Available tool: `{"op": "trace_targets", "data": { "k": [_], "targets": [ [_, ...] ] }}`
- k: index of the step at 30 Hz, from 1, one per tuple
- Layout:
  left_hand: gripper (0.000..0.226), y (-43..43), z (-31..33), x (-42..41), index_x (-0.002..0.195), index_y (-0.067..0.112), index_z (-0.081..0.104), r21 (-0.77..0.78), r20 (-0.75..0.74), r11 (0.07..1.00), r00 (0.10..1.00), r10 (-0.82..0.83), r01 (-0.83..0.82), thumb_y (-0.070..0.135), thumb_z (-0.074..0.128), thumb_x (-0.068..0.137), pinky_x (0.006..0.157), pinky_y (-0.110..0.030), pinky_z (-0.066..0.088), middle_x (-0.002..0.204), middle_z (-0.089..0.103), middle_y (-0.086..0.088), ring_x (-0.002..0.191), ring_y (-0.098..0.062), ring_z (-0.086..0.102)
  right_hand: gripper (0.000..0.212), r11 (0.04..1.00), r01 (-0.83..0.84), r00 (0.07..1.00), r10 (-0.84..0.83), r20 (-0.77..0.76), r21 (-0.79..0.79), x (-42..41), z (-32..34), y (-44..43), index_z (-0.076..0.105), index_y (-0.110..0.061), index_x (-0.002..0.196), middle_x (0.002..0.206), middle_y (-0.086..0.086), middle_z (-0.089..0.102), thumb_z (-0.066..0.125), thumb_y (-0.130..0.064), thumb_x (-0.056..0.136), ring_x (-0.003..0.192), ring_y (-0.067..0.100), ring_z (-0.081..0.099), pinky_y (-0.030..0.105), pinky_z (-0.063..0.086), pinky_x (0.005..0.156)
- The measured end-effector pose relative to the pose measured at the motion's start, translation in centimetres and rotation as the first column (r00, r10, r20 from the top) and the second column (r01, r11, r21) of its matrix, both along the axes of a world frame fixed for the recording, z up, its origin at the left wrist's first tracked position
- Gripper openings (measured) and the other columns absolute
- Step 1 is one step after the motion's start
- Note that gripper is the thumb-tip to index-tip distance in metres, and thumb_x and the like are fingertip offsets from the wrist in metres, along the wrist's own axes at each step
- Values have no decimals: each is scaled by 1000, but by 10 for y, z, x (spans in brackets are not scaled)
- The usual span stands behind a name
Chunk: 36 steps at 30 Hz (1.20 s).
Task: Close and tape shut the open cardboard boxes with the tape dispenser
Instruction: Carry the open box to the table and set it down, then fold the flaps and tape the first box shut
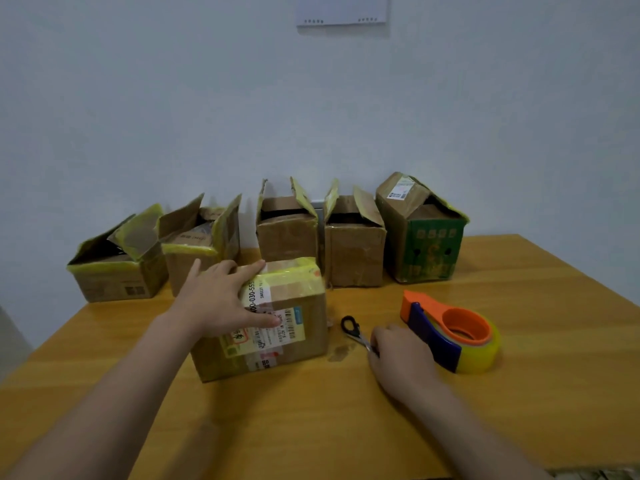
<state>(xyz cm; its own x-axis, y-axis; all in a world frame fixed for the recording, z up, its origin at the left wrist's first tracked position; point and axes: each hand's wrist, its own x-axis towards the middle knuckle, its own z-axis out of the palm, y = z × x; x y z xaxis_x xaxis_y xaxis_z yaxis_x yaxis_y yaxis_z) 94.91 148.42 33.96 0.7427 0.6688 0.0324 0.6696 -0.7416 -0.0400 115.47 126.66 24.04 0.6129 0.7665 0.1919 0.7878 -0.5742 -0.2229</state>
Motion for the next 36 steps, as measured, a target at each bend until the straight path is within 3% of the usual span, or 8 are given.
{"op": "trace_targets", "data": {
  "k": [4, 10, 15, 21, 24, 28, 32, 36],
  "targets": [
    [120, 2, 1, -3, 161, 53, 8, -24, 42, 999, 999, -26, 27, 105, 42, 58, 122, -47, 24, 160, 34, 1, 145, -24, 35, 22, 997, -18, 1000, 18, 6, 77, 21, -5, 24, 68, -26, 118, 111, -4, 62, 59, -35, 100, 107, 15, 57, 29, 54, 88],
    [119, 5, 1, -11, 156, 63, 8, -64, 84, 989, 988, -129, 135, 107, 46, 52, 121, -44, 22, 162, 30, 7, 146, -18, 29, 28, 979, -190, 978, 195, -74, 75, 53, -11, 85, 71, -29, 126, 111, -4, 57, 54, -32, 104, 113, 17, 50, 30, 45, 90],
    [120, -3, 1, -11, 155, 64, 8, -74, 105, 982, 981, -163, 171, 107, 49, 51, 122, -44, 21, 158, 32, 11, 146, -15, 28, 37, 880, -383, 769, 472, -430, 280, 53, 0, 105, 64, -33, 132, 137, -11, 61, 50, -12, 105, 128, 9, 52, 28, 43, 105],
    [121, -26, -2, 6, 158, 58, -3, -45, 32, 985, 985, -167, 168, 107, 42, 56, 122, -46, 17, 159, 29, 5, 148, -19, 24, 30, 927, -202, 944, 270, -190, 316, 69, 32, 72, 70, -24, 119, 119, -11, 62, 55, -8, 97, 112, 6, 54, 27, 47, 97],
    [120, -43, -1, 18, 159, 55, -6, -19, 5, 983, 983, -185, 185, 107, 38, 60, 119, -47, 21, 155, 32, 2, 144, -21, 27, 11, 981, 14, 995, 6, -100, 192, 81, 56, 35, 71, -21, 97, 98, -3, 70, 61, -23, 94, 86, 13, 61, 30, 53, 72],
    [119, -68, 2, 31, 160, 52, -4, -17, -24, 982, 982, -187, 187, 108, 30, 61, 118, -49, 26, 155, 35, -2, 141, -26, 32, 46, 965, 245, 969, -241, 53, -94, 89, 69, -18, 60, -17, 76, 74, 2, 60, 58, -60, 91, 69, 21, 59, 33, 49, 57],
    [120, -85, 8, 38, 160, 52, -8, -41, -63, 977, 976, -211, 208, 108, 30, 61, 118, -50, 27, 156, 33, -3, 141, -27, 31, 64, 917, 247, 968, -250, 32, -314, 84, 59, -51, 56, -18, 82, 84, -1, 62, 60, -81, 76, 81, 22, 62, 31, 49, 63],
    [118, -98, 11, 40, 159, 53, -10, -69, -88, 971, 968, -236, 231, 107, 32, 62, 120, -51, 23, 160, 29, -2, 145, -28, 27, 47, 935, 143, 988, -115, 105, -326, 71, 42, -65, 50, -26, 98, 95, -6, 59, 71, -63, 79, 97, 17, 64, 32, 49, 81]
  ]
}}
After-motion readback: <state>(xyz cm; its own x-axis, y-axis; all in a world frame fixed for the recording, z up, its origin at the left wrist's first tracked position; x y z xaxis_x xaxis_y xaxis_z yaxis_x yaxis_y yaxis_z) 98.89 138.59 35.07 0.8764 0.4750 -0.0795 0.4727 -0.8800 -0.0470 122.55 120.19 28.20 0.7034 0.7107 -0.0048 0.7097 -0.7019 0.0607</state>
